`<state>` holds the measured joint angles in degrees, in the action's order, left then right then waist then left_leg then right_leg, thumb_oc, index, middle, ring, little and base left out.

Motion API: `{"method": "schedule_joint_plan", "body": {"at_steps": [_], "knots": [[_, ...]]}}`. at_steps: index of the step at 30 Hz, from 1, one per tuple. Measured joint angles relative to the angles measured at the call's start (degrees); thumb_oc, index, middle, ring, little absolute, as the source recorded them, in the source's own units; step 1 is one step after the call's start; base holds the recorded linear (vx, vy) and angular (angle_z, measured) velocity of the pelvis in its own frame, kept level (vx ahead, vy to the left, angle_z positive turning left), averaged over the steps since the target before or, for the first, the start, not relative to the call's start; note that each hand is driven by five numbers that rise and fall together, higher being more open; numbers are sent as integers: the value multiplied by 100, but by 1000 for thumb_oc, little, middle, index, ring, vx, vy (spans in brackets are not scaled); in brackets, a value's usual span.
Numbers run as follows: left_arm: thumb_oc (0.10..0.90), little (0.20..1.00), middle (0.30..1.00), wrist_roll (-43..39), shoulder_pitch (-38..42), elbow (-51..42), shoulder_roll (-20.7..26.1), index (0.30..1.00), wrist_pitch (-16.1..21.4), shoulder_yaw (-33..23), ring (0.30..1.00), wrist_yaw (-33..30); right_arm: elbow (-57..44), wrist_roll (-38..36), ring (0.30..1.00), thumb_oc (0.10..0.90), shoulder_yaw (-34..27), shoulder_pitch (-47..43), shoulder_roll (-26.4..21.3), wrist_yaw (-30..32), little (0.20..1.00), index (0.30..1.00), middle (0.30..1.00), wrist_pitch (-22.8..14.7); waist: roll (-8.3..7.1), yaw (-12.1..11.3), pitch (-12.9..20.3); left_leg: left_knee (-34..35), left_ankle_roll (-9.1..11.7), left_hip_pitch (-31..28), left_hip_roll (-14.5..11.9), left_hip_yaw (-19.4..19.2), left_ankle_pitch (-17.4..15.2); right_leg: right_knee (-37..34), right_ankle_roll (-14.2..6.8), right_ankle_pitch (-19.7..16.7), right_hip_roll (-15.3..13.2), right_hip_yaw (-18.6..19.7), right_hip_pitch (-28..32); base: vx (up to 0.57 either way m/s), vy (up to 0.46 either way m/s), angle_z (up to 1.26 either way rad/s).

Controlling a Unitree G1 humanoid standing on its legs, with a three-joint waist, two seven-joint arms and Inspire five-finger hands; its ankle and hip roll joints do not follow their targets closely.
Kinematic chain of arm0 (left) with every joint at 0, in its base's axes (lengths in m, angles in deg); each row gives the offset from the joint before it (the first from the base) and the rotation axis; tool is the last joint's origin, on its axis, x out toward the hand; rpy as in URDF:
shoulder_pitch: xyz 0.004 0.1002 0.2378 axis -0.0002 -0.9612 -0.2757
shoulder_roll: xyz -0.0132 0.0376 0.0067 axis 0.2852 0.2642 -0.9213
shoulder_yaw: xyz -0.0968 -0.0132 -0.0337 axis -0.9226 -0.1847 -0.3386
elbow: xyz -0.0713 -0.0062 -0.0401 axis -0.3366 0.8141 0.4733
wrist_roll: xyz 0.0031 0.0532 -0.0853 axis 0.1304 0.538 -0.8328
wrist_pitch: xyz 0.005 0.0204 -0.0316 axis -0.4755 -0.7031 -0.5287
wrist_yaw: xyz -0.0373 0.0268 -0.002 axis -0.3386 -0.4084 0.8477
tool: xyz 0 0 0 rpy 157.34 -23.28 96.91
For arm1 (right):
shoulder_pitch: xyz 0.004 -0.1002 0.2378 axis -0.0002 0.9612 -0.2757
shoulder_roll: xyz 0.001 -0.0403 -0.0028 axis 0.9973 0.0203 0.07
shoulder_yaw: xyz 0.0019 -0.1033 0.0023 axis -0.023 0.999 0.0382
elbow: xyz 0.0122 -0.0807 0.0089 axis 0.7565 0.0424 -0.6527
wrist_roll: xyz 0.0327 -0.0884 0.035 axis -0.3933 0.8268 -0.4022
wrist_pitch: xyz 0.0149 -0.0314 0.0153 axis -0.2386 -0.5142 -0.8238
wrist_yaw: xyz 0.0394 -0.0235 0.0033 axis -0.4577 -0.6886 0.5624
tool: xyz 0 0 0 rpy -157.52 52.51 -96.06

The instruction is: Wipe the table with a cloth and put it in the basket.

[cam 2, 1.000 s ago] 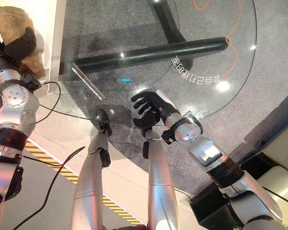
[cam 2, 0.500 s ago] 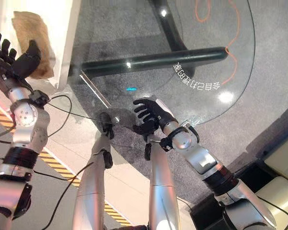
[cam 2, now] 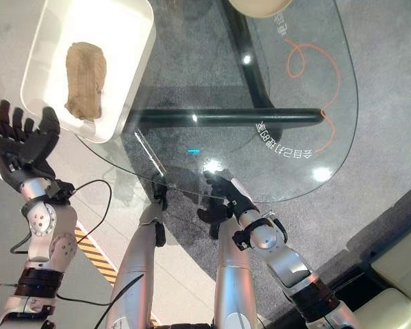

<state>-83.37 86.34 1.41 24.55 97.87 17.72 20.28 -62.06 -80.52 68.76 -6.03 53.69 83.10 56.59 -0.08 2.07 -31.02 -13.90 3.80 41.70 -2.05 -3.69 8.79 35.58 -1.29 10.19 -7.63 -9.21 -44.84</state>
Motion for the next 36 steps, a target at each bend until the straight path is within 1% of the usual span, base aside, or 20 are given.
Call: {"method": "schedule_joint_plan", "body": {"at_steps": [3, 6, 7, 13, 15, 17, 18, 19, 21, 22, 24, 25, 26, 27, 28, 29, 30, 32, 34, 36], "knots": [[800, 900, 900, 29, -617, -324, 11, 900, -76, 8, 900, 296, 243, 6, 900, 800, -209, 358, 2, -47, 900, 900, 900, -260, -1, -89, 1, 221, 2, -516, -37, 4, -4, -163, 7, 36, 50, -15, 475, -30, -85, -3], [800, 900, 900, 14, -901, -347, -3, 900, -94, 19, 900, 466, 409, 63, 900, 800, -257, 566, -27, -46, 900, 900, 900, -376, 1, -151, 4, 286, 15, -758, -75, 4, -27, -266, 36, 53, 103, -24, 724, -40, -139, -5], [800, 900, 900, -27, -906, -188, -22, 900, -248, 37, 900, 608, 729, 117, 900, 800, -270, 626, 44, -52, 900, 900, 900, -539, 4, -188, 1, 305, 29, -903, -88, 11, -16, -328, 6, 35, 123, -39, 897, -31, -107, 1], [800, 900, 900, -68, -981, 876, -22, 900, -996, 452, 900, 1043, 1537, 30, 900, 800, -292, 759, 150, -68, 900, 900, 900, -752, 6, -199, 1, 602, 21, -1819, -95, 94, 17, -708, -30, 59, 153, -159, 1890, -23, -92, 7], [800, 900, 900, -180, -1185, 1178, -60, 900, -1155, 531, 900, 1273, 1824, -134, 900, 800, -418, 818, 306, -92, 900, 900, 900, -971, 8, -187, 2, 706, 20, -2126, -101, 93, 18, -831, -34, 60, 171, -167, 2206, -6, -57, 0], [800, 900, 900, -242, -1361, 1599, -127, 900, -1219, 634, 900, 1463, 2221, -162, 900, 800, -460, 834, 464, -95, 900, 900, 900, -1056, 19, -188, 8, 745, 46, -2406, -117, 95, -7, -932, -48, 73, 182, -168, 2526, 33, -61, 2], [800, 900, 900, -243, -1380, 1909, -218, 900, -1220, 674, 900, 1576, 2482, -180, 900, 800, -484, 849, 566, -95, 900, 900, 900, -1113, 44, -201, 27, 828, 46, -2583, -124, 101, -7, -1003, -52, 74, 197, -183, 2696, 62, -72, 8], [800, 900, 900, -240, -1499, 2344, -406, 900, -1372, 697, 900, 1716, 2823, -191, 900, 800, -476, 912, 690, -114, 900, 900, 900, -1127, 89, -209, 85, 909, 98, -2815, -134, 117, -65, -1104, -54, 90, 208, -215, 2967, 85, -96, 9], [800, 900, 900, -230, -1637, 2761, -586, 900, -1586, 769, 900, 1840, 3126, -286, 900, 800, -453, 1032, 759, -117, 900, 900, 900, -1108, 136, -220, 338, 956, 55, -2863, -140, 119, -138, -1163, -20, 120, 215, -241, 3024, 97, -66, 7], [800, 900, 900, -202, -1759, 3071, -689, 900, -1746, 885, 900, 1941, 3349, -401, 900, 800, -441, 1122, 792, -123, 900, 900, 900, -1093, 165, -248, 559, 1007, 47, -2882, -144, 130, -145, -1232, -18, 118, 227, -260, 3058, 102, -36, 4], [800, 900, 900, -130, -1817, 3582, -838, 900, -1942, 913, 900, 2115, 3758, -414, 900, 800, -469, 1140, 936, -107, 900, 900, 900, -1031, 159, -251, 707, 1093, 38, -3109, -153, 135, -160, -1382, -59, 84, 249, -282, 3324, 102, -27, 4], [800, 900, 900, -79, -1877, 3895, -946, 900, -2102, 930, 900, 2186, 4048, -498, 900, 800, -457, 1194, 1043, -91, 900, 900, 900, -969, 127, -253, 941, 1138, 34, -3220, -154, 135, -191, -1480, -77, 97, 256, -296, 3459, 111, -26, 2], [800, 900, 900, -63, -1921, 3986, -976, 900, -2154, 933, 900, 2223, 4139, -537, 900, 800, -457, 1227, 1090, -89, 900, 900, 900, -942, 108, -259, 1047, 1172, 33, -3255, -153, 130, -199, -1517, -80, 98, 256, -293, 3490, 72, -17, 3], [800, 900, 900, 7, -1984, 4269, -1045, 900, -2217, 945, 900, 2338, 4414, -590, 900, 800, -456, 1274, 1208, -82, 900, 900, 900, -926, 63, -251, 1283, 1204, 26, -3327, -151, 132, -191, -1624, -101, 92, 267, -308, 3604, 97, -21, 0], [800, 900, 900, 23, -1980, 4469, -1088, 900, -2287, 952, 900, 2376, 4611, -621, 900, 800, -451, 1274, 1287, -80, 900, 900, 900, -910, 20, -255, 1400, 1197, 14, -3390, -144, 131, -187, -1691, -112, 87, 273, -307, 3704, 100, -22, 2], [800, 900, 900, 20, -1901, 4873, -1159, 900, -2262, 938, 900, 2419, 5026, -569, 900, 800, -450, 1218, 1437, -19, 900, 900, 900, -975, -5, -252, 1521, 1262, 11, -3528, -149, 130, -191, -1812, -139, 66, 290, -315, 3876, 127, -28, 1], [800, 900, 900, 22, -1823, 5153, -1174, 900, -2304, 941, 900, 2441, 5401, -568, 900, 800, -450, 1194, 1574, 79, 900, 900, 900, -984, -32, -259, 1753, 1330, 11, -3619, -145, 126, -194, -1915, -153, 62, 293, -321, 3975, 102, -23, 0], [800, 900, 900, 98, -1742, 5495, -1142, 900, -2318, 1093, 900, 2485, 5792, -561, 900, 800, -444, 1153, 1731, 105, 900, 900, 900, -1018, -40, -261, 2052, 1406, -6, -3722, -142, 113, -221, -2030, -175, 59, 302, -315, 4097, 99, -18, -2], [800, 900, 900, 109, -1682, 5872, -1166, 900, -2310, 1164, 900, 2641, 6418, -563, 900, 800, -482, 1016, 1881, 107, 900, 900, 900, -1063, -20, -218, 2232, 1455, -7, -3905, -148, 104, -264, -2197, -193, 29, 325, -306, 4290, 53, -17, -4], [800, 900, 900, 132, -1676, 6062, -1190, 900, -2306, 1187, 900, 2744, 6713, -563, 900, 800, -561, 978, 1954, 91, 900, 900, 900, -1107, 11, -200, 2374, 1498, -5, -3973, -157, 93, -296, -2251, -191, 27, 338, -296, 4355, 33, -18, -4]]}}
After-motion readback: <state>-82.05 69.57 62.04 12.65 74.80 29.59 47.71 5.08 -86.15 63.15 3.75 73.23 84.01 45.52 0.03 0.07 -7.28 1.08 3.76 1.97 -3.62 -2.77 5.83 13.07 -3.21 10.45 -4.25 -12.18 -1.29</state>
